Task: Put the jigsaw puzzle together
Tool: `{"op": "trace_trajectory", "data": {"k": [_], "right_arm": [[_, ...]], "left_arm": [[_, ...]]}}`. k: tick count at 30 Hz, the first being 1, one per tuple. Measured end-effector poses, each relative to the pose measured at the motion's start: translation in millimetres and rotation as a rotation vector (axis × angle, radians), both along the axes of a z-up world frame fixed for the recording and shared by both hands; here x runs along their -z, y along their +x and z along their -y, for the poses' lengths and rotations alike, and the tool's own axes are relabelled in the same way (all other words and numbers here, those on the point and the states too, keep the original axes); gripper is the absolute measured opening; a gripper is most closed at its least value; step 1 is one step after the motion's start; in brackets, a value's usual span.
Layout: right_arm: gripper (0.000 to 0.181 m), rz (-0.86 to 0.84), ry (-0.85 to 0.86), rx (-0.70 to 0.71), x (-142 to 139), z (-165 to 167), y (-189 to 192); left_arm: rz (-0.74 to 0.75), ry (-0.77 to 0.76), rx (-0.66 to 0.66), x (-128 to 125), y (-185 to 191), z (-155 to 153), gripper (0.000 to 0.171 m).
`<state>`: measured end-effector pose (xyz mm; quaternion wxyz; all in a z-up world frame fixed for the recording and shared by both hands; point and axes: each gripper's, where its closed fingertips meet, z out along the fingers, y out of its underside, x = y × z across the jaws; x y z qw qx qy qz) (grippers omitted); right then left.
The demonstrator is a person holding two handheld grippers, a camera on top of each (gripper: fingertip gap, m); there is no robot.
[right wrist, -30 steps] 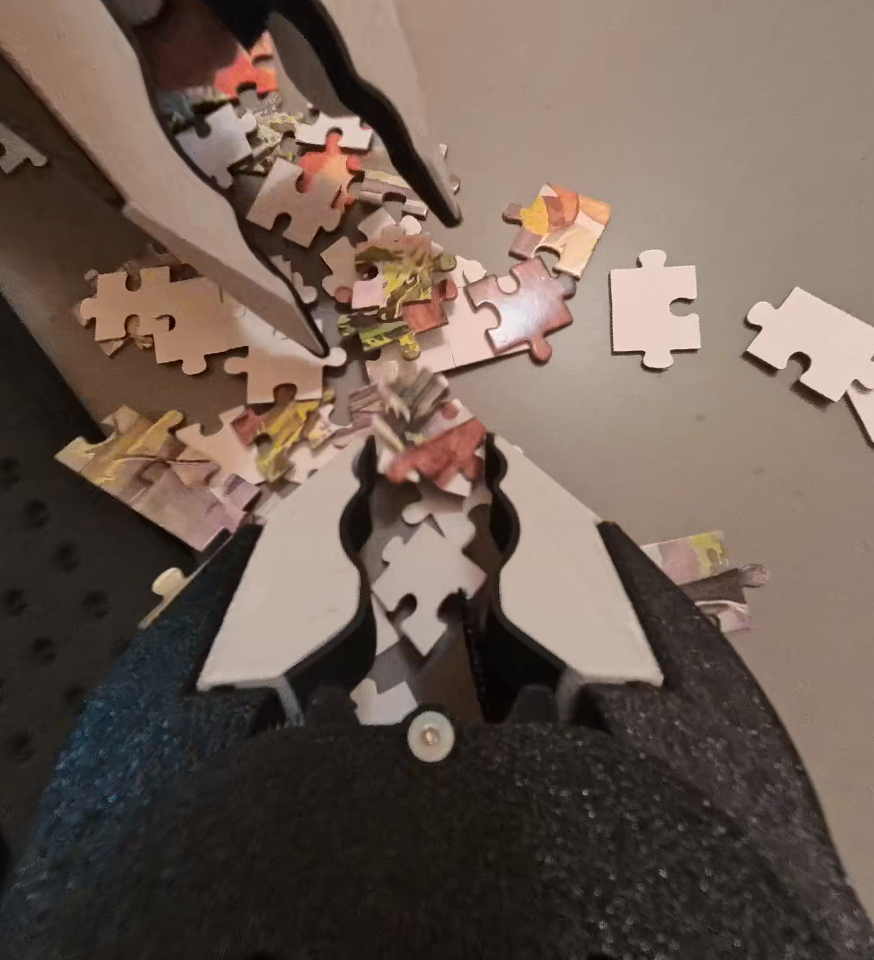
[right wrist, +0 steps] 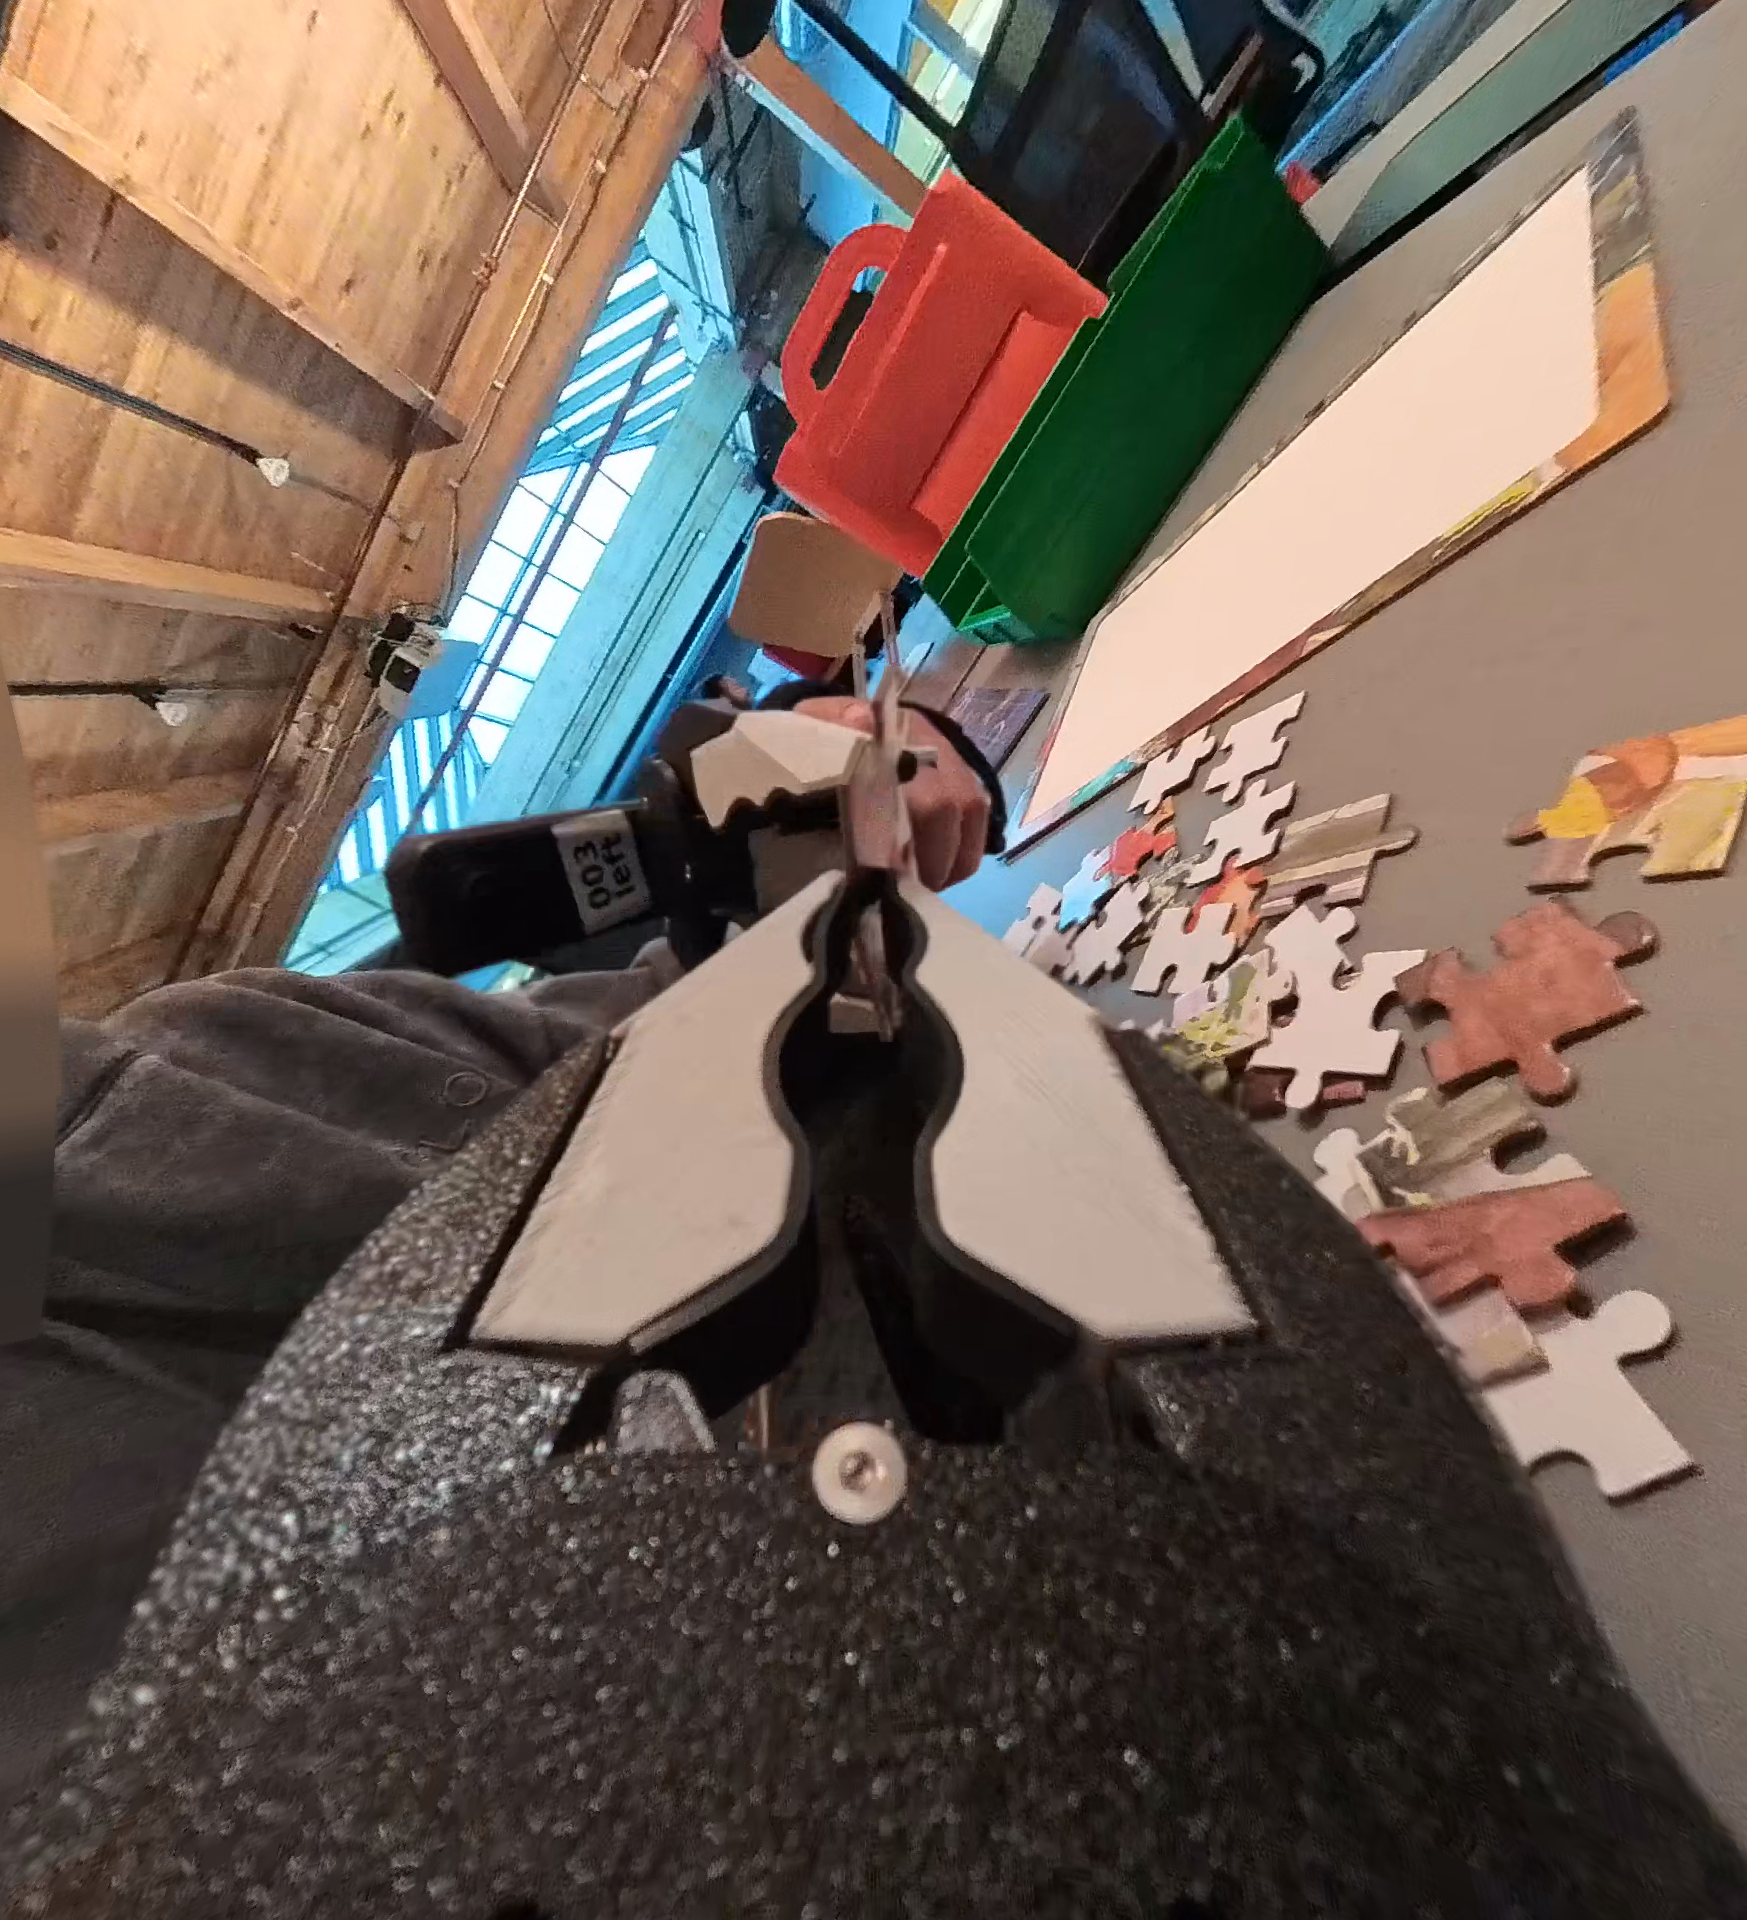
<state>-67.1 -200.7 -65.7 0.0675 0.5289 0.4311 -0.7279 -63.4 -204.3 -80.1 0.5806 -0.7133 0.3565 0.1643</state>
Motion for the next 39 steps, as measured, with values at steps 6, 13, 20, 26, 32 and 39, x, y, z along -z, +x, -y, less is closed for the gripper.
{"op": "trace_trajectory", "data": {"k": [6,13,20,26,32,39], "right_arm": [[0.002,-0.109,0.324,0.202,-1,-19,-8],[0.003,-0.182,0.289,0.12,-11,4,-5],[0.002,-0.159,0.937,0.546,5,-54,-14],[0.002,0.034,1.172,0.643,34,-81,-17],[0.057,0.217,1.142,0.594,69,-84,-22],[0.054,0.16,1.08,0.116,84,-32,4]], "left_arm": [[0.55,-0.261,0.004,11,-9,-2,0.055],[1.008,-0.379,0.22,-7,15,3,0.009],[0.963,-0.393,0.05,14,-16,-6,0.002],[0.693,-0.331,-0.111,30,-39,-13,0.002],[0.294,-0.231,-0.388,43,-82,-15,0.009],[0.757,-0.541,-0.164,51,-49,5,0.056]]}}
